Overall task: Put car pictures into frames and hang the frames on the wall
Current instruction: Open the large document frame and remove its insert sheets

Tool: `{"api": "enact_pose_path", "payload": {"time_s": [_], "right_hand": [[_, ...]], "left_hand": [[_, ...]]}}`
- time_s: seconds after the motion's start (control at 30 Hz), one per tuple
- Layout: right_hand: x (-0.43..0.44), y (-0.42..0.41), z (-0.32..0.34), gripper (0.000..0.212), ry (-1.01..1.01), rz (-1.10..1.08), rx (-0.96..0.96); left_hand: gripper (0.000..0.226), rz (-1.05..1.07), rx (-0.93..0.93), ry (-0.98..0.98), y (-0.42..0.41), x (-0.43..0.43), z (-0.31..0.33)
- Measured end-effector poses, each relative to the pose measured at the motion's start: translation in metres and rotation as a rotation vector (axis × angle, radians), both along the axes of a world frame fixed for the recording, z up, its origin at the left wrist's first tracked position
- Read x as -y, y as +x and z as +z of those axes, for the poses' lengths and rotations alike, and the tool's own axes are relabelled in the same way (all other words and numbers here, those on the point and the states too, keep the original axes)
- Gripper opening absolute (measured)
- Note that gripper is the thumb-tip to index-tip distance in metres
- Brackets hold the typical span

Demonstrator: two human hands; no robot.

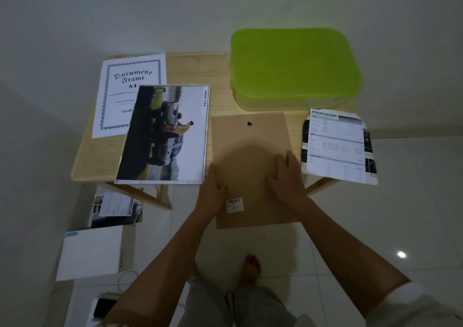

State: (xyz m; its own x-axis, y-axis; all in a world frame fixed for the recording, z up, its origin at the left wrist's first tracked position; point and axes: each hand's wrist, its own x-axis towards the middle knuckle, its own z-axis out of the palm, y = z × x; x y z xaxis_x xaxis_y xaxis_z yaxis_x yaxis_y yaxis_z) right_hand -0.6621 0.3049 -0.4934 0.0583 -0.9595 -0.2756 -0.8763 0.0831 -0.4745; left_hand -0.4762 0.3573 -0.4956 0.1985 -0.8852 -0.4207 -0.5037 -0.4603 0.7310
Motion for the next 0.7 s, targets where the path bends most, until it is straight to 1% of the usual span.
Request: {"api": "enact_pose_path", "payload": {"time_s": [0.27, 0.33, 0.4, 0.47, 0.5, 0.6, 0.7], "right_hand": [[0.000, 0.002, 0.003, 0.055, -0.003, -0.013, -0.009], [0.000, 0.003, 0.003, 0.053, -0.017, -0.008, -0.025], [0.001, 0.003, 0.004, 0.048, -0.040, 0.010, -0.058], [0.002, 0.006, 0.007, 0.039, -0.059, 0.025, -0.063], [0.002, 0.009, 0.008, 0.033, -0.063, 0.028, -0.055], [0.004, 0.024, 0.012, 0.024, -0.035, 0.051, -0.012], [0.013, 0.054, 0.019, 0.021, 0.008, 0.084, 0.043]], "left_hand": [[0.066, 0.012, -0.044, -0.016, 0.003, -0.014, 0.001], [0.058, 0.025, -0.048, -0.022, 0.003, -0.019, 0.003], [0.042, 0.040, -0.033, -0.015, 0.003, -0.024, 0.005], [0.024, 0.034, -0.001, -0.029, 0.006, -0.027, 0.007], [0.021, 0.015, 0.013, -0.044, 0.009, -0.029, 0.010], [0.022, -0.049, 0.067, -0.112, 0.023, -0.028, 0.023], [0.023, -0.086, 0.127, -0.197, 0.048, -0.019, 0.039]]}}
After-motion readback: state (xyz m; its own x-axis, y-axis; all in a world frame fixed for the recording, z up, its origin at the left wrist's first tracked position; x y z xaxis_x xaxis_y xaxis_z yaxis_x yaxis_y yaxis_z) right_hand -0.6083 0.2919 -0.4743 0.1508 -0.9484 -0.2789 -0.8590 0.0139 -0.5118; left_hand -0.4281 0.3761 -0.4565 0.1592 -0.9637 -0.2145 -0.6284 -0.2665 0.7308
